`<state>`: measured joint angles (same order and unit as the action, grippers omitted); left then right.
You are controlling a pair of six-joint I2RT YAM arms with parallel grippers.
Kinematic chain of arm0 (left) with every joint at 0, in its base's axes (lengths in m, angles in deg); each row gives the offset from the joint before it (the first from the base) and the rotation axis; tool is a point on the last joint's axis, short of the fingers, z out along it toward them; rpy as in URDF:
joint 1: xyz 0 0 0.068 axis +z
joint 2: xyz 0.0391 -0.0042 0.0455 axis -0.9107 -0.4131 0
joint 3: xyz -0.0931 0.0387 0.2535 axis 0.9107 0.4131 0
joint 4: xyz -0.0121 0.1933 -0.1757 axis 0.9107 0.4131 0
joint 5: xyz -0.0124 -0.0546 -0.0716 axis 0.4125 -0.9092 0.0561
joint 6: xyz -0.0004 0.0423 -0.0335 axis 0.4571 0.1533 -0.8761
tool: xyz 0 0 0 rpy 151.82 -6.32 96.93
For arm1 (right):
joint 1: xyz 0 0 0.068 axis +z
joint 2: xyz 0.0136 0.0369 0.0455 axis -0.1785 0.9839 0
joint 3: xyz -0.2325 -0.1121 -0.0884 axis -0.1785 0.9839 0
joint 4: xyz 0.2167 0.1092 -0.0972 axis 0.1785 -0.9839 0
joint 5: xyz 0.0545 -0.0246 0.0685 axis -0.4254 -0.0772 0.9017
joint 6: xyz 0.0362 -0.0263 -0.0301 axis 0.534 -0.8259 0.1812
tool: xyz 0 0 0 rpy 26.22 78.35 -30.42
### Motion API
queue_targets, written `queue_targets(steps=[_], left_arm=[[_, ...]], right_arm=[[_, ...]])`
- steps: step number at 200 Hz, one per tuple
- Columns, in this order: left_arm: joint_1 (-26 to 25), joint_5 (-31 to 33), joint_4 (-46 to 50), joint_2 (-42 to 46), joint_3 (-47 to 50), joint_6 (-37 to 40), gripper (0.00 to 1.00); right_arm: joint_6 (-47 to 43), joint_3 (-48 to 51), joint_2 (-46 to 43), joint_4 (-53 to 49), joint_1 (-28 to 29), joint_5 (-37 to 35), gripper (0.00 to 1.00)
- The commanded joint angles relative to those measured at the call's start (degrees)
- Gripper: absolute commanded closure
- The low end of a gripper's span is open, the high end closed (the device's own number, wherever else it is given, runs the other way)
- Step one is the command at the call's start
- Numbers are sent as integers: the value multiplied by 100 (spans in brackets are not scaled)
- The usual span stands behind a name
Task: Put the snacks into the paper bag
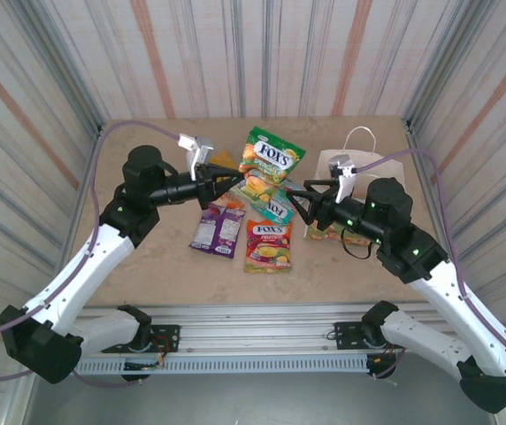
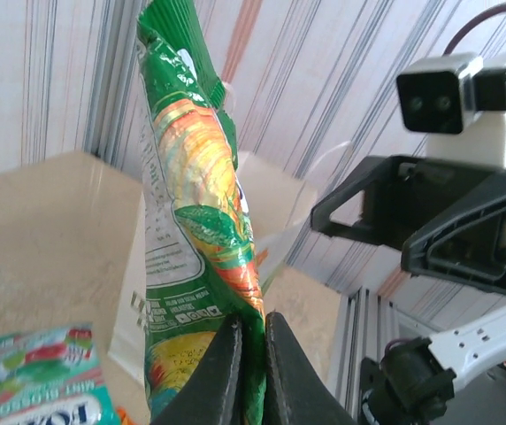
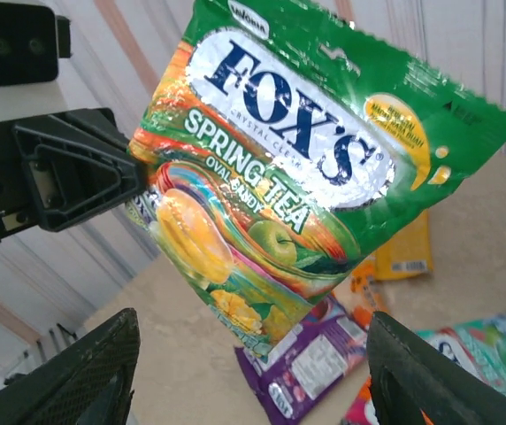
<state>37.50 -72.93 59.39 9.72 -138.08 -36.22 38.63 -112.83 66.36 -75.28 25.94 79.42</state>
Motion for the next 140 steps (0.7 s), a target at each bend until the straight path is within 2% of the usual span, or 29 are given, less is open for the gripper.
queue_targets(steps=[1,73,117,140], left_arm=[[-16,-248,-781,150,-345,-212,100],[-275,-595,-1862,-291,-689,-729,100],[-377,-688,-2074,-459,-781,-823,100],[-378,-516,-1933,-450,-753,-675,100]], right_arm=[[-140,161,-22,823,-138,389,26],[678,458,226,2485,-937,1606,17],[786,468,399,3455,-1060,2391,18],[748,518,351,3711,-1091,2599,25]])
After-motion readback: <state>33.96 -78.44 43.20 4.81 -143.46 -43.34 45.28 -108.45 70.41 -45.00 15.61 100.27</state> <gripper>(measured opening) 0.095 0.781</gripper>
